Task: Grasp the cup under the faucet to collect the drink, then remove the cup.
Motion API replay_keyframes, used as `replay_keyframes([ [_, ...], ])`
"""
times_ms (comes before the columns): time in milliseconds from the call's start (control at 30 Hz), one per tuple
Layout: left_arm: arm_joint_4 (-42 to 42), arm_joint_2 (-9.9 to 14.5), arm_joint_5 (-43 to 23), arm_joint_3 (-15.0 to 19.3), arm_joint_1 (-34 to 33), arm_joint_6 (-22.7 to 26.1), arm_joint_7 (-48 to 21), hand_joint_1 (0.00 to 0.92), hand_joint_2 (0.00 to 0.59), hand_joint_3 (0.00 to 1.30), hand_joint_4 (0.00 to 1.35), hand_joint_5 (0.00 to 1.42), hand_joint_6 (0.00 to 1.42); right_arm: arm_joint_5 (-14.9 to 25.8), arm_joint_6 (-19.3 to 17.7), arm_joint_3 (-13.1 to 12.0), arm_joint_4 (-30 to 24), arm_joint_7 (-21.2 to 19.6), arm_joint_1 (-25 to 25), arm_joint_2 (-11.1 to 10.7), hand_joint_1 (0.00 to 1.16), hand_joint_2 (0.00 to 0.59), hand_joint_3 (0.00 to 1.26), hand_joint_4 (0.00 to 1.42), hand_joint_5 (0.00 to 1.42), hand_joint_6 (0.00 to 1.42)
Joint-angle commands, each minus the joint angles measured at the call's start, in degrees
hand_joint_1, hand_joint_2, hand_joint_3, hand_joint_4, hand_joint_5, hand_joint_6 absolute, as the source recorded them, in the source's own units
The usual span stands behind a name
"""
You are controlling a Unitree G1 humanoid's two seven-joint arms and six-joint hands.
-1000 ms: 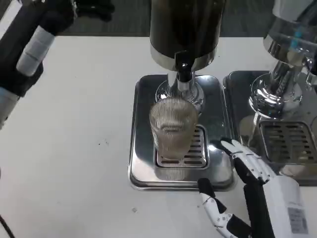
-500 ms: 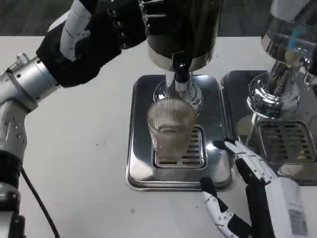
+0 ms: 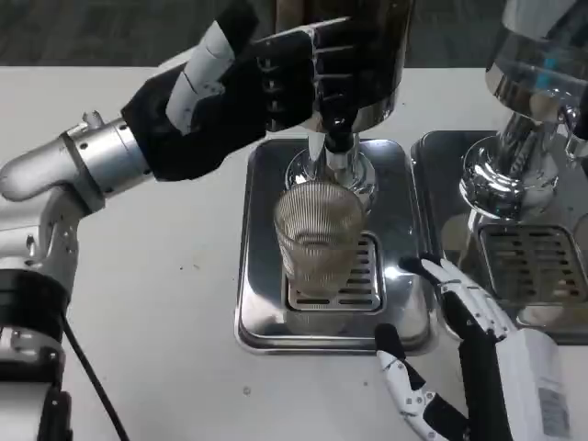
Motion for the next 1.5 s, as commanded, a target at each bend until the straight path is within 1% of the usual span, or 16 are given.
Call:
replay_keyframes([
  [33, 1.9, -1.0, 2.7, -0.4, -1.5, -1.6, 0.0, 0.000, 0.099, 0.14, 0.10, 0.15, 0.03, 0.6, -0.9, -0.2, 0.4, -0.7, 0.0, 0.2, 0.45, 0.396, 0.30, 0.21, 0.23, 0.29],
  [200, 4.3, -2.2, 5.2, -0.7, -1.6, -4.1, -0.2, 0.000, 0.096, 0.14, 0.09, 0.14, 0.00, 0.7, -0.8, -0.3, 0.0, -0.8, 0.6, 0.3, 0.45, 0.396, 0.31, 0.21, 0.23, 0.29],
  [300, 5.8, -2.8, 6.2, -0.7, -1.7, -6.5, -0.8, 0.000, 0.094, 0.15, 0.09, 0.14, 0.00, 0.8, -0.8, -0.4, 0.0, -0.9, 0.8, 0.4, 0.45, 0.396, 0.31, 0.21, 0.24, 0.29],
  [367, 6.7, -2.9, 6.5, -0.7, -1.9, -8.0, -1.0, 0.000, 0.080, 0.16, 0.09, 0.12, 0.00, 0.8, -0.8, -0.4, -0.1, -0.9, 0.9, 0.4, 0.45, 0.396, 0.31, 0.21, 0.24, 0.29],
  [433, 7.6, -2.9, 7.4, -1.0, -2.0, -10.6, -0.8, 0.000, 0.079, 0.16, 0.09, 0.12, 0.00, 1.0, -0.9, -0.4, 0.0, -0.9, 0.9, 0.5, 0.45, 0.396, 0.31, 0.21, 0.24, 0.29],
  [567, 9.6, -2.6, 10.2, -1.8, -2.0, -15.5, -0.5, 0.000, 0.079, 0.17, 0.10, 0.12, 0.00, 1.3, -0.9, -0.4, 0.1, -0.8, 1.0, 0.5, 0.44, 0.399, 0.31, 0.21, 0.24, 0.29],
  [733, 11.8, -2.0, 12.7, -3.0, -2.0, -19.6, 0.2, 0.000, 0.074, 0.17, 0.09, 0.11, 0.00, 1.7, -1.0, -0.5, 0.2, -0.6, 0.8, 0.4, 0.44, 0.403, 0.31, 0.21, 0.24, 0.28],
  [867, 13.2, -1.5, 14.1, -3.9, -2.0, -21.9, 1.2, 0.000, 0.073, 0.17, 0.09, 0.10, 0.00, 1.8, -1.1, -0.5, 0.3, -0.5, 0.8, 0.4, 0.44, 0.404, 0.31, 0.21, 0.24, 0.28],
  [1167, 15.2, -0.5, 17.9, -7.0, -1.5, -29.0, 4.4, 0.000, 0.070, 0.16, 0.06, 0.07, 0.00, 2.2, -1.1, -0.4, 0.4, -0.1, 0.7, 0.4, 0.43, 0.405, 0.31, 0.21, 0.24, 0.27],
  [1233, 15.3, -0.4, 18.8, -7.8, -1.2, -30.5, 5.2, 0.000, 0.069, 0.15, 0.04, 0.04, 0.00, 2.3, -1.1, -0.4, 0.3, 0.0, 0.9, 0.3, 0.43, 0.405, 0.31, 0.21, 0.24, 0.27],
  [1300, 15.5, -0.2, 19.8, -8.7, -1.1, -32.2, 6.4, 0.000, 0.067, 0.14, 0.01, 0.02, 0.00, 2.3, -1.1, -0.4, 0.2, 0.1, 1.0, 0.2, 0.43, 0.405, 0.31, 0.21, 0.24, 0.27],
  [1500, 15.7, 0.1, 22.4, -10.8, -0.5, -37.3, 9.9, 0.000, 0.065, 0.13, 0.00, 0.00, 0.00, 2.4, -0.9, -0.4, -0.4, 0.2, 1.4, 0.0, 0.43, 0.405, 0.31, 0.21, 0.24, 0.27],
])
